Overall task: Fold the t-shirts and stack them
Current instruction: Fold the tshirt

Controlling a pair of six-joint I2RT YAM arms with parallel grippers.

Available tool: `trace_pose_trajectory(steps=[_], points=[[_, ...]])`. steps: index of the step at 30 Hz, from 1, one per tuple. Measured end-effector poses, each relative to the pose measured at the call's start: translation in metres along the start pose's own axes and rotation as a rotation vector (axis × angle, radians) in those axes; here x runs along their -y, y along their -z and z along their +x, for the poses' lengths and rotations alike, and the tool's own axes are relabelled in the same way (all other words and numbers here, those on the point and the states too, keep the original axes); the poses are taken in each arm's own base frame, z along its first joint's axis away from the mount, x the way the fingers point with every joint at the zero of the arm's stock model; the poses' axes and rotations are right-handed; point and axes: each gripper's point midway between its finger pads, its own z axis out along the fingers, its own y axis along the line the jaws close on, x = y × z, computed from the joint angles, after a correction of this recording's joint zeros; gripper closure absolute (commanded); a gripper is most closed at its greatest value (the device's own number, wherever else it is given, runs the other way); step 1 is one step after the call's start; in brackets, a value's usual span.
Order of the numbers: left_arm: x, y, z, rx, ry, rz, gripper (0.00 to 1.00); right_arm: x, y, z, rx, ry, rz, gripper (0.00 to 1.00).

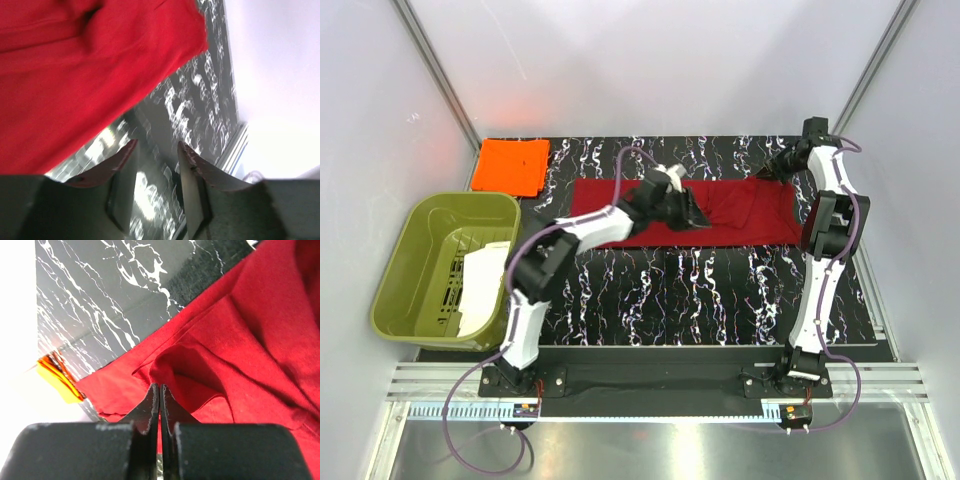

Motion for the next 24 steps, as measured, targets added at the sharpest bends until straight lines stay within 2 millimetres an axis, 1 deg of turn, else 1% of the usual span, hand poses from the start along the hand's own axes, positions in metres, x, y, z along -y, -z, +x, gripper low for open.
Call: trace_pose_trajectory(steps=[2,4,5,6,9,12,15,17,20,24], points=[[0.001,-0.028,0.008,0.028,0.034,0.009,0.6,0.0,0.002,0.0,0.0,-0.019,0.0,1.0],[-0.001,-0.052,0.014,0.049,0.073,0.004,0.57,0.0,0.003,0.0,-0.002,-0.034,-0.005,1.0],[-0.004,-0.067,0.015,0.067,0.099,-0.01,0.52,0.0,0.003,0.001,-0.004,-0.039,-0.007,1.0],[-0.006,-0.075,0.014,0.083,0.109,-0.02,0.5,0.0,0.003,0.001,-0.008,-0.044,-0.009,1.0],[-0.008,-0.096,0.007,0.156,0.138,-0.061,0.49,0.002,0.002,0.004,-0.019,-0.055,-0.009,1.0],[0.0,-0.105,-0.005,0.227,0.158,-0.084,0.5,0.005,0.001,0.008,-0.03,-0.063,-0.007,1.0],[0.013,-0.109,-0.019,0.292,0.185,-0.083,0.55,0.006,0.002,0.012,-0.043,-0.072,-0.013,1.0],[0.017,-0.112,-0.025,0.321,0.205,-0.085,0.55,0.006,0.002,0.014,-0.049,-0.076,-0.018,1.0],[0.015,-0.117,-0.024,0.339,0.24,-0.108,0.56,0.006,0.002,0.012,-0.045,-0.078,-0.026,1.0],[0.001,-0.125,-0.01,0.331,0.292,-0.165,0.55,0.005,0.002,0.012,-0.046,-0.079,-0.035,1.0]])
